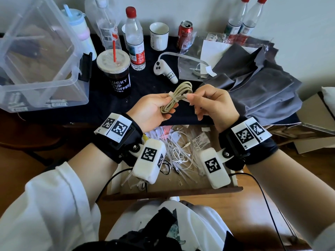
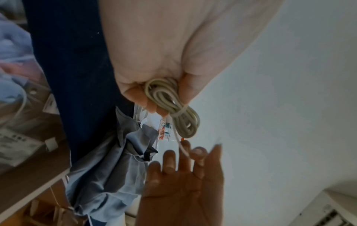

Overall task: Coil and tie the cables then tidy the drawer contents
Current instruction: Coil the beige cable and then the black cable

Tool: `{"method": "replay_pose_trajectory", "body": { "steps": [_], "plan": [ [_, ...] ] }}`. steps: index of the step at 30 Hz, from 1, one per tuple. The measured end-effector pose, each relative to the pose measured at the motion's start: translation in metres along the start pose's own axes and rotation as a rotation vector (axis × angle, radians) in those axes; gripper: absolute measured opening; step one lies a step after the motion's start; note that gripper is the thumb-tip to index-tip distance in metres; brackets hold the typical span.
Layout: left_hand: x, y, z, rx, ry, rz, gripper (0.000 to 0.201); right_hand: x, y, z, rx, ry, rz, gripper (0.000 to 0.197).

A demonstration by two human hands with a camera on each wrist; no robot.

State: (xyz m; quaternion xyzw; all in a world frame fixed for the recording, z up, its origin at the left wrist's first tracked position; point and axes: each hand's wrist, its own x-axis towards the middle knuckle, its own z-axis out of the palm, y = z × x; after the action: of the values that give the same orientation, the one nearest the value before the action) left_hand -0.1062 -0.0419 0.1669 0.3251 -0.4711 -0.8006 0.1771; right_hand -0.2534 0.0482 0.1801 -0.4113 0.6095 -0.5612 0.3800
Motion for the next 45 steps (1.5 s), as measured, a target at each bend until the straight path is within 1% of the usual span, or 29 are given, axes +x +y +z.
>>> {"method": "replay_pose_trajectory", "body": {
  "steps": [6, 8, 9, 10, 11, 13, 14, 16, 18, 22, 27, 28, 32, 34, 38, 41, 45],
  "plan": [
    [0.0031, -0.0006, 0.0021, 0.035, 0.041, 0.035, 0.024, 0.0012, 0.0023, 0.002, -0.251, 0.029, -0.055, 0.023],
    [0.0033, -0.0014, 0.0028, 0.071, 0.041, 0.043, 0.024, 0.0012, 0.0012, 0.0023, -0.308, 0.032, -0.062, 0.026],
    [0.0032, -0.0017, 0.0034, 0.081, 0.046, 0.045, 0.023, 0.0006, -0.0001, 0.0027, -0.319, 0.036, -0.067, 0.032],
    [0.003, -0.0019, 0.0038, 0.084, 0.058, 0.045, 0.023, -0.0001, -0.0012, 0.0031, -0.312, 0.04, -0.079, 0.037],
    [0.0028, -0.0018, 0.0041, 0.078, 0.072, 0.045, 0.023, -0.0008, -0.0018, 0.0036, -0.283, 0.036, -0.099, 0.036],
    [0.0021, -0.0013, 0.0042, 0.056, 0.091, 0.043, 0.025, -0.0018, -0.0023, 0.0036, -0.193, 0.01, -0.117, 0.018],
    [0.0019, -0.001, 0.0043, 0.053, 0.094, 0.045, 0.025, -0.002, -0.0026, 0.0031, -0.155, -0.005, -0.099, 0.013],
    [0.0015, -0.0003, 0.0052, 0.068, 0.091, 0.054, 0.025, -0.0015, -0.0029, 0.0016, -0.099, -0.043, -0.047, 0.015],
    [0.0011, -0.0005, 0.0078, 0.091, 0.083, 0.061, 0.024, -0.0009, -0.0045, 0.0015, -0.044, -0.055, -0.03, 0.013],
    [0.0029, -0.0014, 0.0097, 0.08, 0.096, 0.053, 0.023, -0.0004, -0.0062, 0.004, -0.027, -0.022, -0.057, 0.013],
    [0.0053, -0.0017, 0.0063, 0.047, 0.113, 0.029, 0.023, -0.0002, -0.0062, 0.005, 0.049, -0.007, 0.013, 0.011],
    [0.0056, -0.0025, 0.0063, 0.061, 0.113, 0.03, 0.024, 0.0001, -0.0064, 0.0051, 0.018, 0.001, 0.025, 0.012],
    [0.0056, -0.005, 0.0084, 0.136, 0.099, 0.055, 0.024, 0.0013, -0.0045, 0.0077, -0.228, 0.068, 0.03, 0.019],
    [0.0059, -0.0061, 0.0091, 0.154, 0.095, 0.063, 0.023, 0.0022, -0.0039, 0.0079, -0.297, 0.098, 0.027, 0.02],
    [0.0067, -0.008, 0.0081, 0.196, 0.095, 0.082, 0.023, 0.0034, -0.0032, 0.0077, -0.374, 0.098, 0.032, 0.017],
    [0.0069, -0.0085, 0.0057, 0.253, 0.103, 0.095, 0.024, 0.004, -0.0029, 0.0058, -0.384, 0.078, 0.036, 0.015],
    [0.0064, -0.0087, 0.0, 0.309, 0.113, 0.142, 0.02, 0.0045, -0.0029, 0.0014, -0.379, 0.032, 0.049, 0.015]
  ]
}}
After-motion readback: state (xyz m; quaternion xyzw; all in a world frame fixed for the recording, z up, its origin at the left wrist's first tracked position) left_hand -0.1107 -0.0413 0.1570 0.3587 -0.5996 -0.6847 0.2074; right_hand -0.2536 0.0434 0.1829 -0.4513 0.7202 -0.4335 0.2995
